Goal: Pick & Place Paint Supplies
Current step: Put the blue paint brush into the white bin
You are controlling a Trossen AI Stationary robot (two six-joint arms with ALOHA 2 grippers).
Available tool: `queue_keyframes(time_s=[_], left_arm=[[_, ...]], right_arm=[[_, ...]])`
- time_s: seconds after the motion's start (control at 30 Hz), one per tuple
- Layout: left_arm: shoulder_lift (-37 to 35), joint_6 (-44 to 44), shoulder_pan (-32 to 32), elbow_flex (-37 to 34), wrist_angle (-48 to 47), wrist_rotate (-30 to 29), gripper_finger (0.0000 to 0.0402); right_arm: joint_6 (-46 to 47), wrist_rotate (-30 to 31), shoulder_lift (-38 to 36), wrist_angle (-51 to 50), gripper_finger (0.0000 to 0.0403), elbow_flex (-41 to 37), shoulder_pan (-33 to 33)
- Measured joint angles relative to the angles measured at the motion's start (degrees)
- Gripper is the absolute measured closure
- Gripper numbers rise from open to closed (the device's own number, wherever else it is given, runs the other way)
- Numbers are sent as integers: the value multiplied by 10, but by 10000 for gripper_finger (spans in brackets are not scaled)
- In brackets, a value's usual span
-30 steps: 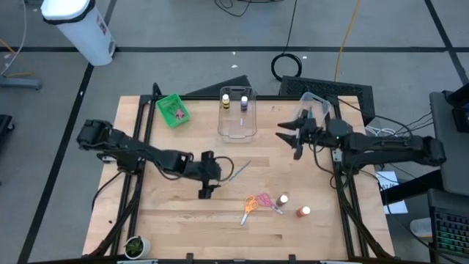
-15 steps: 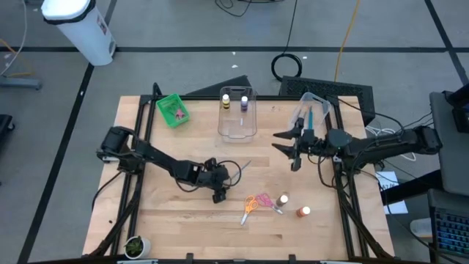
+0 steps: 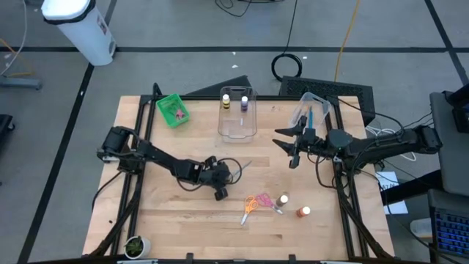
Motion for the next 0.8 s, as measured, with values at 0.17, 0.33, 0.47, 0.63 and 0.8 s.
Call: queue_keyframes(time_s=[0.17, 0.33, 0.47, 0.63, 0.8], left_arm=[[0, -2, 10, 0, 0, 26, 389], [0, -3, 15, -1, 1, 38, 396], [-21, 16, 15, -2, 2, 45, 398], [-101, 43, 13, -8, -20, 55, 400], [-203, 69, 10, -3, -13, -4, 401]], right_arm=[[0, 0, 0, -1, 246, 0, 0], [0, -1, 0, -1, 246, 0, 0], [0, -1, 0, -2, 246, 0, 0], [-14, -1, 0, -6, 246, 0, 0], [-15, -1, 0, -9, 246, 0, 0]])
